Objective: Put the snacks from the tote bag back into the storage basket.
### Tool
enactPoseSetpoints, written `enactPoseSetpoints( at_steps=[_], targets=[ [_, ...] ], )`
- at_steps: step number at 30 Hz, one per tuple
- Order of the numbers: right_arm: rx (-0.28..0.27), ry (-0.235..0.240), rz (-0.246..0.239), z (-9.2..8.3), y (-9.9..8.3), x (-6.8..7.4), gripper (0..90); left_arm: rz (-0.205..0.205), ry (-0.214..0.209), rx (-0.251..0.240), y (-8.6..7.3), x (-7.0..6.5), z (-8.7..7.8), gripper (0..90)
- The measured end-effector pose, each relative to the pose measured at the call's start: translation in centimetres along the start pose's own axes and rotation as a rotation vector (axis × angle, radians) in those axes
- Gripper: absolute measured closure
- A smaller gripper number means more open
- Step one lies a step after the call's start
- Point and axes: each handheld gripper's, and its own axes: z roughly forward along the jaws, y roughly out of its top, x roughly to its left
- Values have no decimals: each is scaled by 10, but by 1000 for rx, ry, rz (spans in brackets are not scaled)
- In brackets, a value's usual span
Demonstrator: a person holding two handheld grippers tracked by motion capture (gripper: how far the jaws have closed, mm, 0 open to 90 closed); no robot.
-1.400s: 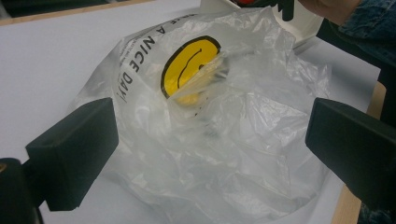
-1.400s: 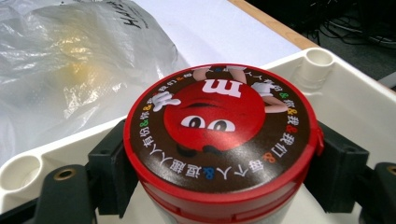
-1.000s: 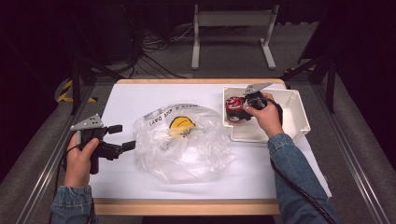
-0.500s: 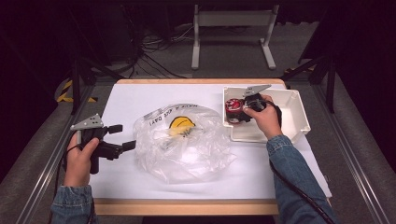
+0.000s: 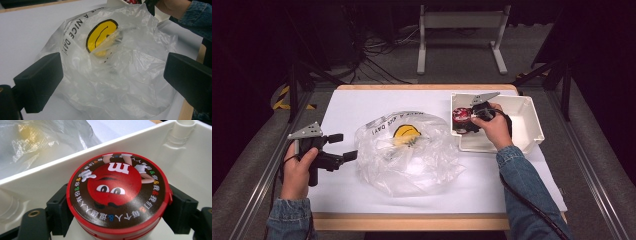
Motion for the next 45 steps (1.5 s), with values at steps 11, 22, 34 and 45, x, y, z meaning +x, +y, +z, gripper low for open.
enactPoseSetpoints(
  at_steps=[11, 22, 34, 45],
  targets=[
    [23, -7, 4, -2, -2, -1, 169, -4, -6, 7, 0, 1, 1, 34],
    [2, -66, -10, -27, 17, 8, 66, -8, 4, 9, -1, 0, 0, 33],
    [-93, -1, 3, -95, 27, 40, 72, 17, 4, 26, 0, -9, -3, 33],
    [-191, 35, 32, -146, -1, 64, 23, 27, 2, 45, -5, -16, -6, 31]
  ],
)
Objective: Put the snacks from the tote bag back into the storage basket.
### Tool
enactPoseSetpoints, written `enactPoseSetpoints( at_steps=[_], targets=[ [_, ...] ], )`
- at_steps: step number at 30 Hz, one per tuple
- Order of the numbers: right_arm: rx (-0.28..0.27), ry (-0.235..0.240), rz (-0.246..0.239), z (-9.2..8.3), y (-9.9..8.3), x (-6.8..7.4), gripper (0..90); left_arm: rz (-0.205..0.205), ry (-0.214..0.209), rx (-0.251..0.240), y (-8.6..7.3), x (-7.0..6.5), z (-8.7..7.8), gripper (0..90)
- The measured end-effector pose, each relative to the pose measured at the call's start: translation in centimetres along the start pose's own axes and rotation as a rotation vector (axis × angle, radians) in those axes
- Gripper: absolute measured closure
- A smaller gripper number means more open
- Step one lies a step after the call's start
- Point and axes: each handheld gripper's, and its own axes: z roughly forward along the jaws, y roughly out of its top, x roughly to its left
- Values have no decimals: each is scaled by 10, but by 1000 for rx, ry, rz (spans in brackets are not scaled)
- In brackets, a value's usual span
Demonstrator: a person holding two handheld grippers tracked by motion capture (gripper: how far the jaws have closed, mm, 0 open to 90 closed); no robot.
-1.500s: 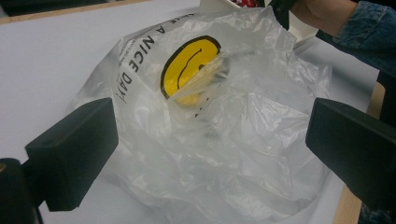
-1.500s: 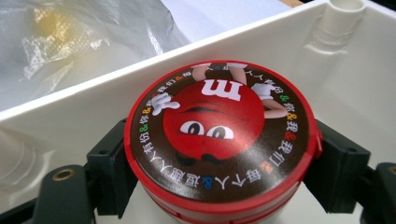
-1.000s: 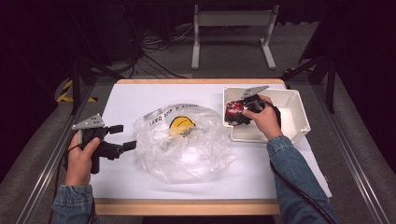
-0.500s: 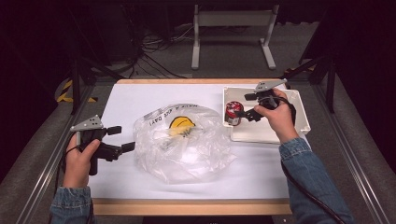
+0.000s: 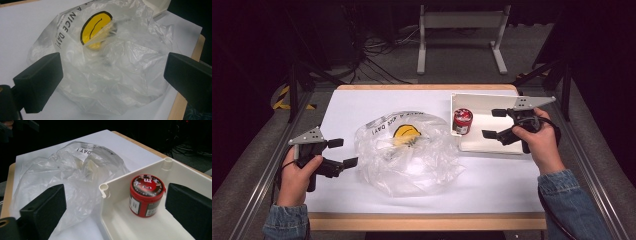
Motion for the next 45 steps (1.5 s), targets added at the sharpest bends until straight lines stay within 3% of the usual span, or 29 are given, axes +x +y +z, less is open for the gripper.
enactPoseSetpoints(
  at_steps=[10, 13, 17, 22, 26, 28, 31, 33, 34, 35, 36, 37, 38, 41, 45],
  targets=[
    [19, -23, 30, -34, -28, 14, 21, -17, -8, -3, -4, 3, 1, 34],
    [39, -42, 11, -42, -36, 21, 23, -12, -12, -1, -7, 5, 1, 37],
    [31, -50, 4, -47, -41, 32, 21, -20, -7, -19, -11, 10, -1, 40],
    [-2, -45, 26, -51, -50, 38, 21, -22, -46, -50, -16, 15, 0, 38],
    [0, -62, 6, -53, -56, 37, 21, -24, -61, -31, -21, 20, 4, 31],
    [-8, -48, 2, -53, -61, 36, 21, -21, -58, -33, -23, 23, 5, 31],
    [-30, -85, 17, -51, -69, 36, 22, 4, -45, -41, -26, 25, 7, 34],
    [-47, -106, 34, -49, -75, 36, 21, 27, -6, -84, -31, 25, 8, 43],
    [-47, -106, 34, -49, -75, 36, 21, 27, -6, -84, -31, 25, 8, 45],
    [-62, -115, 42, -47, -82, 35, 21, 104, -7, -113, -38, 24, 7, 32],
    [-62, -115, 42, -47, -82, 35, 21, 104, -7, -113, -38, 24, 7, 9],
    [-77, -120, 57, -47, -85, 34, 21, 82, -37, -118, -39, 25, 7, 9],
    [-105, -120, 84, -46, -90, 32, 21, 22, -40, -132, -41, 25, 7, 15],
    [-137, -153, 127, -42, -101, 29, 21, 16, -23, -139, -43, 29, 8, 26],
    [-129, -174, 119, -38, -108, 27, 21, 5, -29, -148, -45, 30, 8, 24]
  ],
)
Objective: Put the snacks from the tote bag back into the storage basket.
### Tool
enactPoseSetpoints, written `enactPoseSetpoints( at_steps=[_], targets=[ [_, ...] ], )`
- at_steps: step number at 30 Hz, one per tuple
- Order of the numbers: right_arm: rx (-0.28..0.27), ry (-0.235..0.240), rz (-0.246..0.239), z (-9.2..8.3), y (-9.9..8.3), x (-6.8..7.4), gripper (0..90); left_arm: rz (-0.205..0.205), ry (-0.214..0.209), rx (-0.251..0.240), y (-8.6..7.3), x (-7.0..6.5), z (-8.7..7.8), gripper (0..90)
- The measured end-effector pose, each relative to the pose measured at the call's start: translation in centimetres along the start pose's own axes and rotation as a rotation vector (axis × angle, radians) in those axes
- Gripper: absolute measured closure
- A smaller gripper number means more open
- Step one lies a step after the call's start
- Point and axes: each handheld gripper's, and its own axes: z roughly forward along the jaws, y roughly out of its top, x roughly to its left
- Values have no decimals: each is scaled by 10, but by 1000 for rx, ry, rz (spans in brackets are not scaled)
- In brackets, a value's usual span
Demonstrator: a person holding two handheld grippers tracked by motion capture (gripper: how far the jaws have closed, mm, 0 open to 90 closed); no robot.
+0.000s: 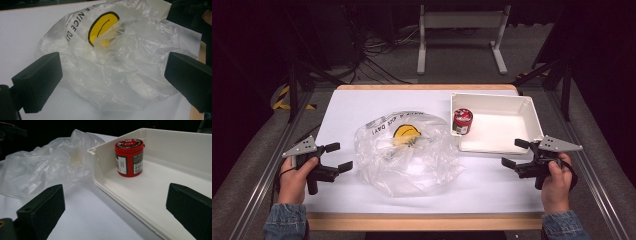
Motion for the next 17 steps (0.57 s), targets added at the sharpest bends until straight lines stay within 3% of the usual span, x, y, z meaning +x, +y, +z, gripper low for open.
enactPoseSetpoints(
  at_steps=[7, 13, 17],
  targets=[
    [39, -30, -21, 9, -11, -3, 21, 12, 1, 8, -1, 2, 2, 22],
    [3, -81, 17, 11, -13, -3, 22, 10, 6, -18, -3, 4, 0, 23],
    [-3, -68, 6, 12, -13, -2, 21, 8, 1, -17, -3, 4, 1, 23]
  ],
)
